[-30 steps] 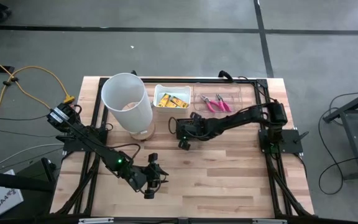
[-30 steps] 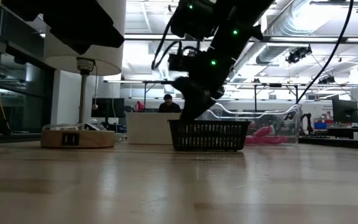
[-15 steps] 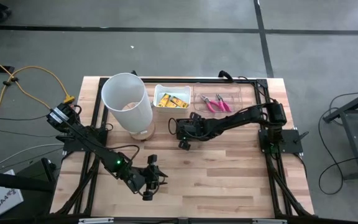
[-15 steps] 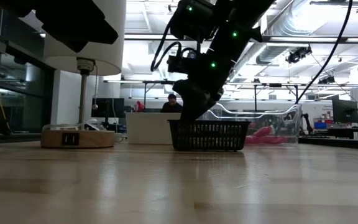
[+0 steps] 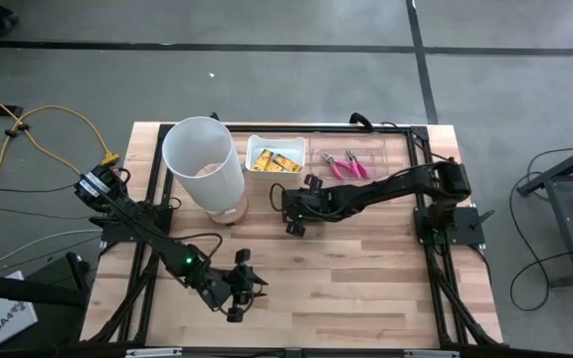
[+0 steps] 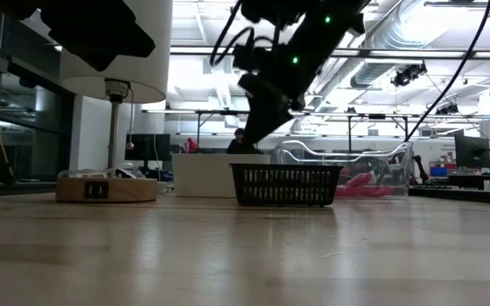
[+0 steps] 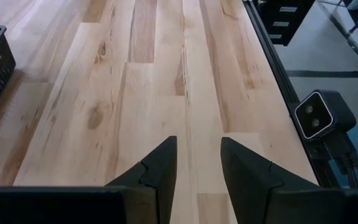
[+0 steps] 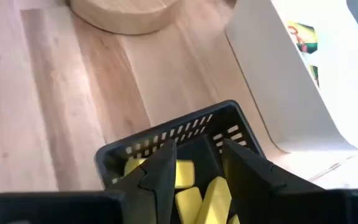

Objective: Pick & Place School Supplies
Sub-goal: Return to Home Position

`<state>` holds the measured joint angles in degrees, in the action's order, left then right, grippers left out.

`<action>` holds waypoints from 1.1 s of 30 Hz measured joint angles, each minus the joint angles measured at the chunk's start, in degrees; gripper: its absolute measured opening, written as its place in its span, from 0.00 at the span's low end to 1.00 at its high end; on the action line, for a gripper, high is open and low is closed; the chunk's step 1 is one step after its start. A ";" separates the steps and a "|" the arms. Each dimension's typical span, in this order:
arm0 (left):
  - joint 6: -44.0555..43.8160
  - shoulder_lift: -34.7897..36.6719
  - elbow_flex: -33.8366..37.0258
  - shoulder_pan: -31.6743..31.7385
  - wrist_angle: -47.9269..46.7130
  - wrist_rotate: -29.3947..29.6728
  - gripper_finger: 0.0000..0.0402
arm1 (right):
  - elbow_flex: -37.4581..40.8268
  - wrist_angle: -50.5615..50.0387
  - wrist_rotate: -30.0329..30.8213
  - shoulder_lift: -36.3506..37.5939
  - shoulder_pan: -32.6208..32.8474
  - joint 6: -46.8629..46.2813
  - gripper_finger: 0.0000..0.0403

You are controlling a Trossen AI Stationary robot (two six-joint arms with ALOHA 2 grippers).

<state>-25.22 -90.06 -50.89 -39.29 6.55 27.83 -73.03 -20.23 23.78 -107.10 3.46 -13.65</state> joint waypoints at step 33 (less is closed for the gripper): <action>7.07 1.89 -0.04 -10.06 -0.75 1.11 0.30 | 0.03 -9.17 -12.80 13.43 17.43 -6.51 0.28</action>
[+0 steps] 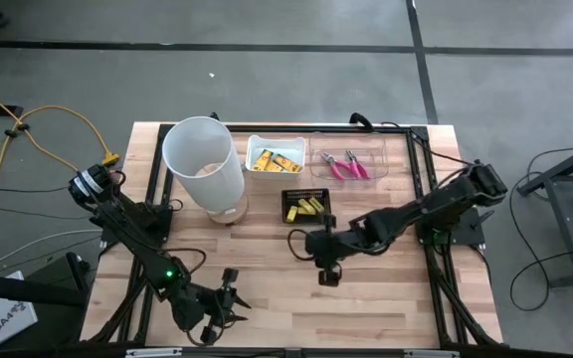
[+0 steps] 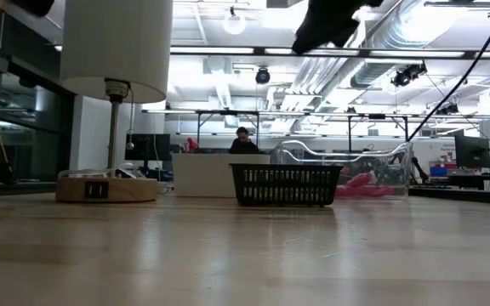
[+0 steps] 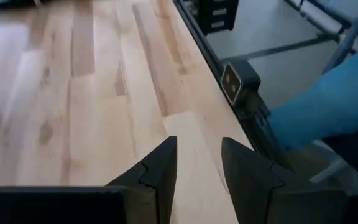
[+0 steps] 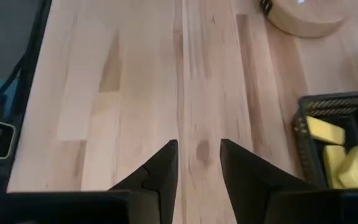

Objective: Pick & Place School Supplies
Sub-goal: Return to Home Position

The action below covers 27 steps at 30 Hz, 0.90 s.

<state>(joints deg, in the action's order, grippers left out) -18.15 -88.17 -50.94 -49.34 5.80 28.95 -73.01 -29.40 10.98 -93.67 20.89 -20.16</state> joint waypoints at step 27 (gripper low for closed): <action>-8.52 16.44 0.14 2.19 -20.27 13.94 0.30 | 38.00 24.85 0.84 42.14 0.50 -7.75 0.26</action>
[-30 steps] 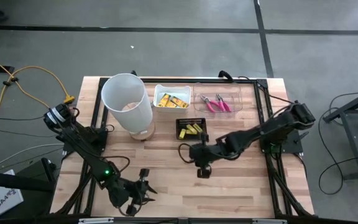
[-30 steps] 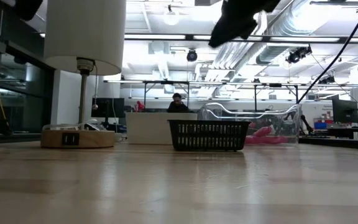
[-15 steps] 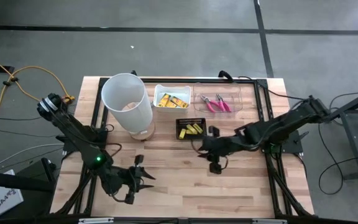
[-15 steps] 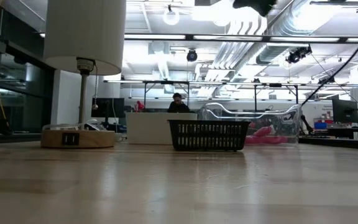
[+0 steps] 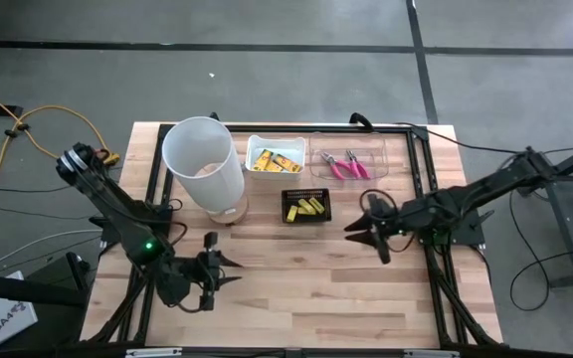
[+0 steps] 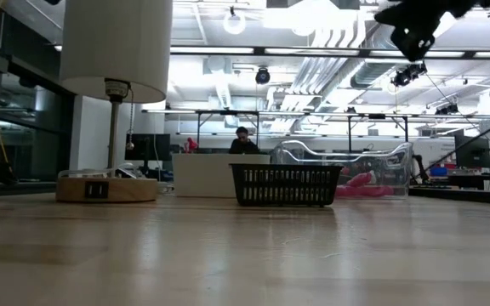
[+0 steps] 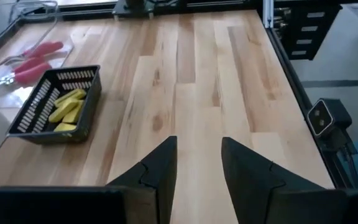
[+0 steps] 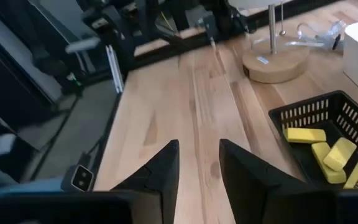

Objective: Pick & Place School Supplies
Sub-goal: Return to Home Position

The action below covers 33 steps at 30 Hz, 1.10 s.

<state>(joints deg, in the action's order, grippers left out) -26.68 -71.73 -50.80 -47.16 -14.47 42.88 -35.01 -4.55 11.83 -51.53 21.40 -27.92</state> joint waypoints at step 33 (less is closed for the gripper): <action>-12.81 0.84 4.56 -1.57 -1.34 3.40 0.30 | 27.27 24.04 -1.55 14.83 -0.12 -0.51 0.26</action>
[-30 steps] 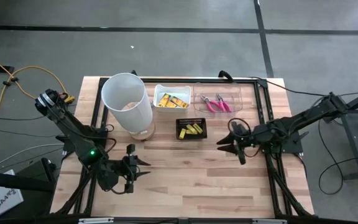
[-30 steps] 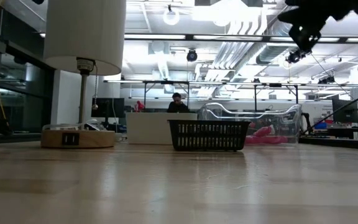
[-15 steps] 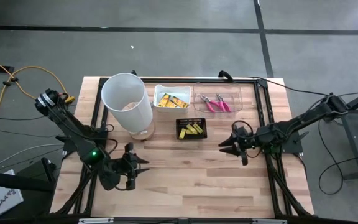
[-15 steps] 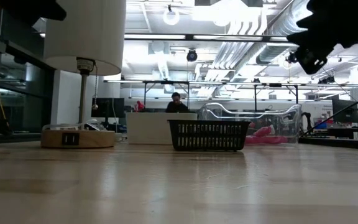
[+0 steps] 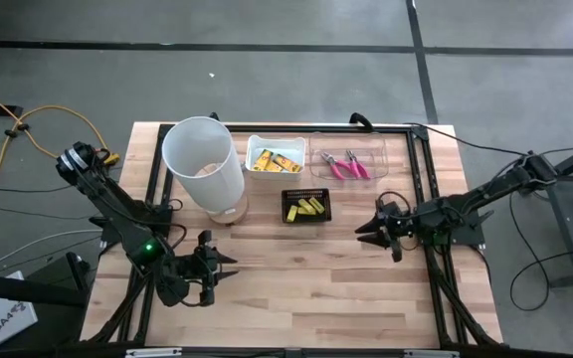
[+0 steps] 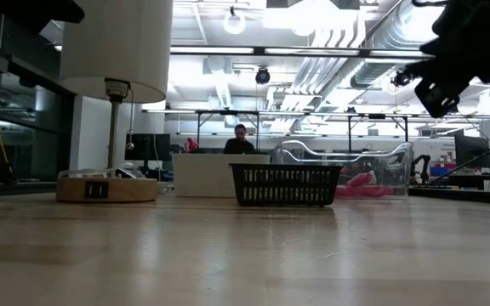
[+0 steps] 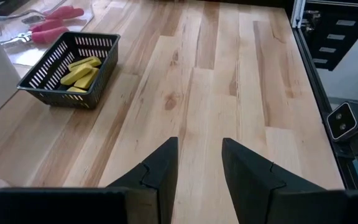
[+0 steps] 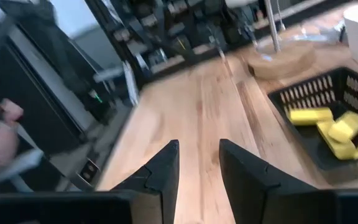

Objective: Pick & Place School Supplies
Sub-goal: Return to Home Position

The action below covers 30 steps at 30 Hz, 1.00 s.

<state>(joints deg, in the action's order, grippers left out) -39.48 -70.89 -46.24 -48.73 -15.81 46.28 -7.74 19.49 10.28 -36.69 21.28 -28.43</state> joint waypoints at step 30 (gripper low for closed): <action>0.02 -0.02 0.00 0.00 0.02 -0.44 0.30 | 7.27 -11.35 -11.91 23.17 0.00 1.16 0.26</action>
<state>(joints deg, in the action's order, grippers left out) -39.46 -70.91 -46.24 -48.73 -15.79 45.84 -0.47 8.15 -1.63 -13.52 21.28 -27.27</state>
